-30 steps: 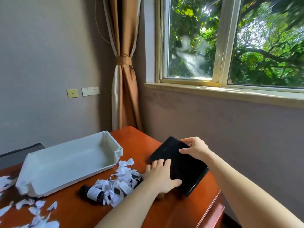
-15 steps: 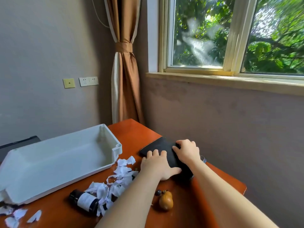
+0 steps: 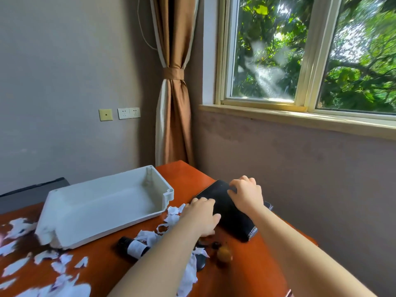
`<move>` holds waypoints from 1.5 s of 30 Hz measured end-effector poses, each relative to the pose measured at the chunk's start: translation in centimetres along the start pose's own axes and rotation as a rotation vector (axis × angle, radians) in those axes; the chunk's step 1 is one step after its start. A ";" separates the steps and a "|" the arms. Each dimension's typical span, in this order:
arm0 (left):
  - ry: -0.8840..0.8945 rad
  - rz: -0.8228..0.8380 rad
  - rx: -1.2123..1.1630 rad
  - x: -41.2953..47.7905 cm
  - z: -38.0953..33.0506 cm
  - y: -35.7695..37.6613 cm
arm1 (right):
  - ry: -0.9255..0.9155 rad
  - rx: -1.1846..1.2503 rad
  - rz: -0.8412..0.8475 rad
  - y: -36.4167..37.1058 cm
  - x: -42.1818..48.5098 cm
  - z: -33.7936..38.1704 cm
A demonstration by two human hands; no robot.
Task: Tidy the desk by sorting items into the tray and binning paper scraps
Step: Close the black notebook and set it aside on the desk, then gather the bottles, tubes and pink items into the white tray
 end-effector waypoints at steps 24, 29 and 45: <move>-0.158 -0.132 0.191 -31.2 10.3 -12.6 | -0.590 0.025 0.321 -12.7 -17.8 22.9; -0.217 -0.132 0.286 -37.3 14.0 -13.6 | -0.706 -0.020 0.394 -13.2 -21.8 29.2; -0.646 -0.269 0.162 -51.9 32.3 -16.0 | -0.915 0.020 0.512 -9.5 -30.7 49.4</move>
Point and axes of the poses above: each hand's wrist, its own x-axis towards the middle knuckle, its own y-axis out of the palm, z = x × y, the point moved 3 cm from there along x, towards the middle knuckle, and after that the axes turned 8 degrees about -x, right-handed, at the moved point
